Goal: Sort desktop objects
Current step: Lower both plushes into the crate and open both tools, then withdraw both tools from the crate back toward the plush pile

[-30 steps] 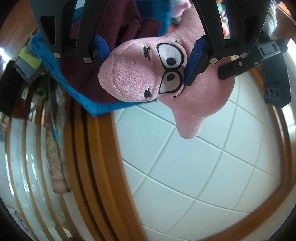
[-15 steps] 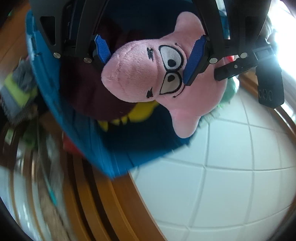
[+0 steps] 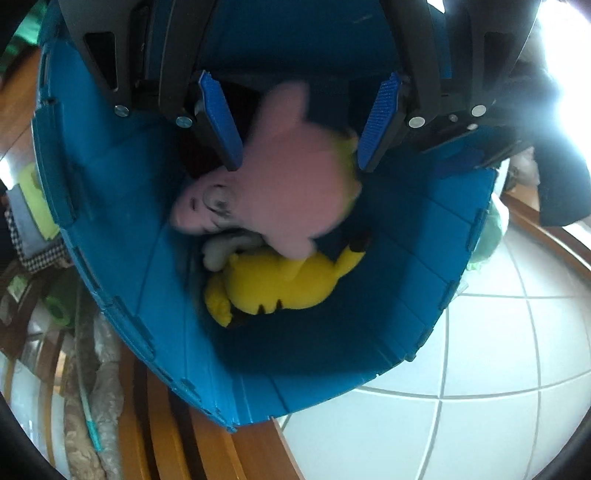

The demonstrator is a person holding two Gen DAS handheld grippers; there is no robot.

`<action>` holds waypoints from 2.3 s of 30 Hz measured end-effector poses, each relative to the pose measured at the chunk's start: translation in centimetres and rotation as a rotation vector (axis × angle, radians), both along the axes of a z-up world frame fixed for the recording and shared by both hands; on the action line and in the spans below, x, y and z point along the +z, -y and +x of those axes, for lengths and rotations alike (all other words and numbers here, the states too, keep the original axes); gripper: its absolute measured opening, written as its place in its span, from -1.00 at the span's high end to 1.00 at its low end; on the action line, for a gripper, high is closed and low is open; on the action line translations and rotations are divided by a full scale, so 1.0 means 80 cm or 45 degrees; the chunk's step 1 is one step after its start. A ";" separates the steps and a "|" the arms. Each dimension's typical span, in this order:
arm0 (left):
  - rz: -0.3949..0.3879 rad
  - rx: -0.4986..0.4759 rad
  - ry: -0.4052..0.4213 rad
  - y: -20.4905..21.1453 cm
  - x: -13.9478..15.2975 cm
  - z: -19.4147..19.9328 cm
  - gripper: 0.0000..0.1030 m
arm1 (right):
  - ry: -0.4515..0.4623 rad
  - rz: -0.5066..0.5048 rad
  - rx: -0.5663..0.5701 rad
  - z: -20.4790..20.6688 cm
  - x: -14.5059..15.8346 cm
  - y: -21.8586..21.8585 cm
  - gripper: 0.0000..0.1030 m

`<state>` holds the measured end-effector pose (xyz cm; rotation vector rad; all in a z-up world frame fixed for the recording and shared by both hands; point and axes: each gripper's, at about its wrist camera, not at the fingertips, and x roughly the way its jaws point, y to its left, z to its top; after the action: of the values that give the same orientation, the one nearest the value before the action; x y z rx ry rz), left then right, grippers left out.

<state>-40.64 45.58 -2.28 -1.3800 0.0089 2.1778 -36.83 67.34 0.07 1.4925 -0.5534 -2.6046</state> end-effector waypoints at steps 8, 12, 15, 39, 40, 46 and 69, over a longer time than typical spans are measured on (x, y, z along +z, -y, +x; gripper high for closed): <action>-0.043 -0.039 -0.100 -0.007 0.020 0.027 -1.00 | -0.097 0.159 -0.054 0.035 0.014 0.022 -0.90; -0.001 -0.042 -0.213 0.008 0.044 0.059 -1.00 | -0.180 0.244 -0.099 0.063 0.034 0.039 -0.99; 0.018 -0.017 -0.320 0.023 0.062 0.084 -1.00 | -0.263 0.309 -0.142 0.090 0.049 0.052 -0.99; -0.032 0.291 -0.602 0.131 0.066 0.251 -1.00 | -0.593 0.322 -0.169 0.242 0.035 0.120 -0.99; -0.031 0.313 -0.600 0.137 0.064 0.255 -1.00 | -0.600 0.315 -0.150 0.243 0.033 0.124 -0.99; -0.074 0.451 -0.564 0.175 0.041 0.280 -1.00 | -0.652 0.246 -0.016 0.244 0.019 0.157 -0.99; -0.286 0.862 -0.433 0.435 -0.057 0.343 -1.00 | -0.680 0.053 0.474 0.241 -0.049 0.406 -0.99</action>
<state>-13.16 10.74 -6.85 -1.2212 -0.1044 3.0398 -17.56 34.83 -3.87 0.7493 -0.1457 -2.5549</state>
